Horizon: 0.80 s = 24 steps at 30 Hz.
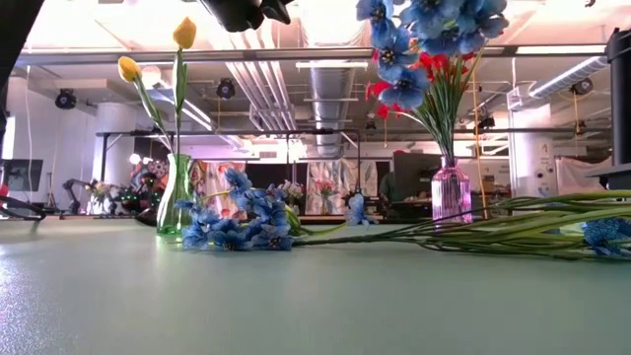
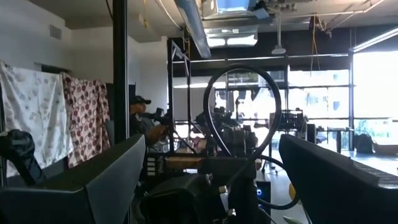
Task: Sort flowers into vase by color
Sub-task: Put the blue flower into the red vase
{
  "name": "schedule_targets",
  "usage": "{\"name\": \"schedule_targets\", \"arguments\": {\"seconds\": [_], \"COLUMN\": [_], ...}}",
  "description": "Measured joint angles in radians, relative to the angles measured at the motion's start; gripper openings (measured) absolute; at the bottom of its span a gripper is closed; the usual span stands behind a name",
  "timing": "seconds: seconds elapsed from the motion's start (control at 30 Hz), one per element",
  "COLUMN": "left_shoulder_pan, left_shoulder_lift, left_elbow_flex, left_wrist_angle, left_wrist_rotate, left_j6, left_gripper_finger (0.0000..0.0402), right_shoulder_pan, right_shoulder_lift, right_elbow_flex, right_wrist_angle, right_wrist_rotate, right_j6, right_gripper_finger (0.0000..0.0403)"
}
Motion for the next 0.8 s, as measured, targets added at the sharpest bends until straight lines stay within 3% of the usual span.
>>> {"name": "schedule_targets", "arguments": {"seconds": [0.2, 0.43, 0.8], "left_shoulder_pan": [0.0, 0.012, 0.014], "left_shoulder_lift": [0.0, 0.0, 0.0], "left_elbow_flex": [0.0, 0.013, 0.013], "left_wrist_angle": [0.002, -0.008, 0.01], "left_wrist_rotate": [0.0, -0.005, -0.002], "left_j6": [0.025, 0.036, 0.08], "left_gripper_finger": [0.0109, 0.001, 0.0], "right_shoulder_pan": [0.0, 0.0, 0.0], "right_shoulder_lift": [-0.004, -0.004, -0.004], "right_elbow_flex": [0.0, 0.0, 0.0], "right_wrist_angle": [-0.057, -0.071, -0.1], "right_wrist_rotate": [0.022, 0.024, 0.023], "right_j6": [0.015, 0.027, 0.045], "right_gripper_finger": [0.0364, 0.0364, 0.0364]}}
